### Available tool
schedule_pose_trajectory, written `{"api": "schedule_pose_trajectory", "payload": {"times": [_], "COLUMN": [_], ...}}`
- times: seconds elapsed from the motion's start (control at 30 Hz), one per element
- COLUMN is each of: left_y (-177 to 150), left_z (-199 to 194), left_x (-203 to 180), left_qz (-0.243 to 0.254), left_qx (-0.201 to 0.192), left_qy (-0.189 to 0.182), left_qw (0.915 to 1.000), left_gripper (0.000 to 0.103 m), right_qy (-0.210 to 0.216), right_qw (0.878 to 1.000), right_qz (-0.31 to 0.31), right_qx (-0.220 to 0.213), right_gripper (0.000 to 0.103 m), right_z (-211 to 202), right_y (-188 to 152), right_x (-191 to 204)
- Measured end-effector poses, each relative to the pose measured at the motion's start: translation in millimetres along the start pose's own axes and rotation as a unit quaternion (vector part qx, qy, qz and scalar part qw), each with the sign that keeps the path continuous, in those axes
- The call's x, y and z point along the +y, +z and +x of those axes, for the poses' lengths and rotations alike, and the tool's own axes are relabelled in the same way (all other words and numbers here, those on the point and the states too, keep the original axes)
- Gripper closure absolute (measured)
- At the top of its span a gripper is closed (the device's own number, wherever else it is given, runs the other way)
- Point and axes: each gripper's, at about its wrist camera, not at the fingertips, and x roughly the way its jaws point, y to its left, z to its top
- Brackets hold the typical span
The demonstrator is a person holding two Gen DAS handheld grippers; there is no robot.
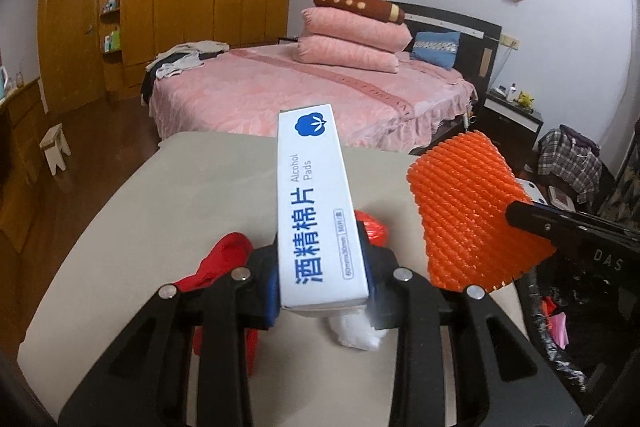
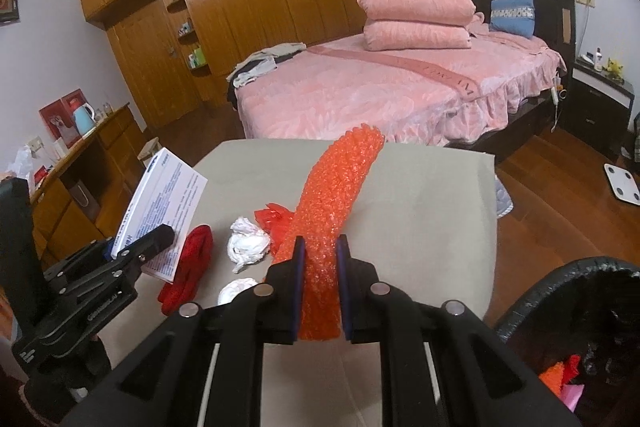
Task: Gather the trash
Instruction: 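Carry the white box and orange scrubber over the black bin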
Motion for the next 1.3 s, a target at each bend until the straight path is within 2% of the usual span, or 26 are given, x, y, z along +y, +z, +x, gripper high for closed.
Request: {"api": "schedule_pose_trajectory", "payload": {"times": [0.37, 0.77, 1.3], "left_y": [5, -2, -31], "left_z": [-34, -48, -32], "left_x": [-42, -116, -218], "left_qz": [0.022, 0.062, 0.128], "left_qx": [-0.022, -0.027, -0.005], "left_qy": [-0.031, -0.093, -0.18], "left_qw": [0.999, 0.9934, 0.9752], "left_gripper": [0.073, 0.073, 0.073], "right_qy": [-0.013, -0.064, -0.15], "right_qw": [0.999, 0.996, 0.984], "right_qz": [-0.003, 0.017, 0.065], "right_qx": [-0.037, -0.063, -0.068], "right_gripper": [0.088, 0.088, 0.088], "right_z": [-57, -120, -175], "right_y": [-2, -19, -52], "right_x": [-11, -57, -134]}}
